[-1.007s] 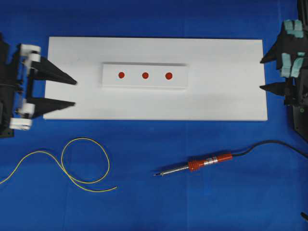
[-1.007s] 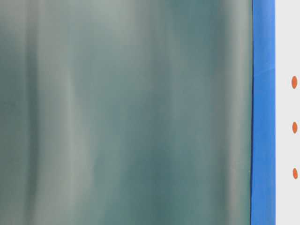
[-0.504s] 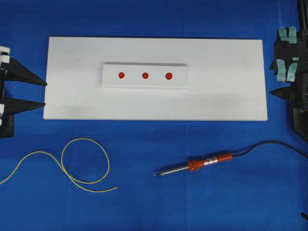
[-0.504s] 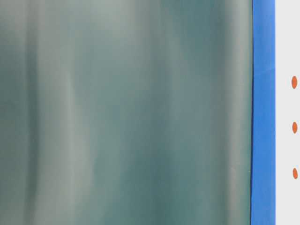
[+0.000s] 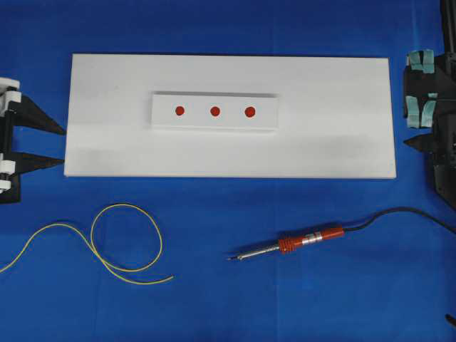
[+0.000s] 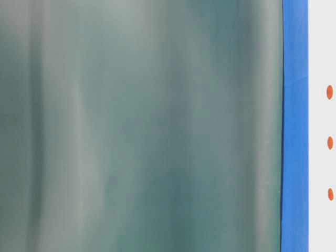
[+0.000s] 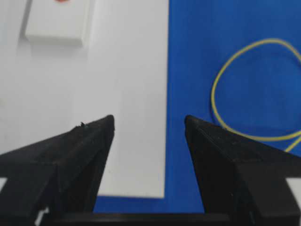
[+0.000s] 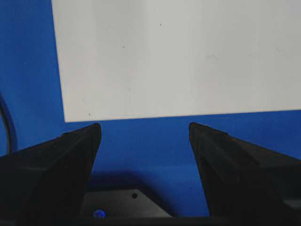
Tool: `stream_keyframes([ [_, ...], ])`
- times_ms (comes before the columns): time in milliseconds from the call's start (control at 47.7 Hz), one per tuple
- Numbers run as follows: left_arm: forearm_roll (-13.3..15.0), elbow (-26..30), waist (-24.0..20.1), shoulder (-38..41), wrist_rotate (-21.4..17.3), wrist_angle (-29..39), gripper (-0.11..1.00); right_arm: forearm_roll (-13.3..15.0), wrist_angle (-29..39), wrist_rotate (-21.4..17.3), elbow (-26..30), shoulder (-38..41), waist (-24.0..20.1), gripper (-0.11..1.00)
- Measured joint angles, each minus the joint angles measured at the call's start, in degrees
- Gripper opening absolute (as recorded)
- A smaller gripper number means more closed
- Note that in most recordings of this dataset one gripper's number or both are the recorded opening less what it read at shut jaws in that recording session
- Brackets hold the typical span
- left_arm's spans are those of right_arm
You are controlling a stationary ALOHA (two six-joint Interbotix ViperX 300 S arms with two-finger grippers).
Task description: Touch the tip of the soldering iron to the tip of the solder at the mark.
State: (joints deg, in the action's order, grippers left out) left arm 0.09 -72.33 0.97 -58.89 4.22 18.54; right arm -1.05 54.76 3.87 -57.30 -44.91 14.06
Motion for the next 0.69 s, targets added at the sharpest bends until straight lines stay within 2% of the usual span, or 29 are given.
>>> stream_keyframes([
  [189,0.0,0.0,-0.09,-0.18,0.09,0.53,0.55,0.0,3.6,0.0,0.0,-0.88,0.0,0.64],
  [546,0.0,0.0,-0.09,-0.18,0.09,0.53,0.55,0.18,21.62,0.18,0.0,-6.68,0.0,0.64],
  [692,0.0,0.0,-0.09,-0.18,0.09,0.62,0.55,0.35,23.64,0.09,0.62,-10.28,0.0,0.63],
])
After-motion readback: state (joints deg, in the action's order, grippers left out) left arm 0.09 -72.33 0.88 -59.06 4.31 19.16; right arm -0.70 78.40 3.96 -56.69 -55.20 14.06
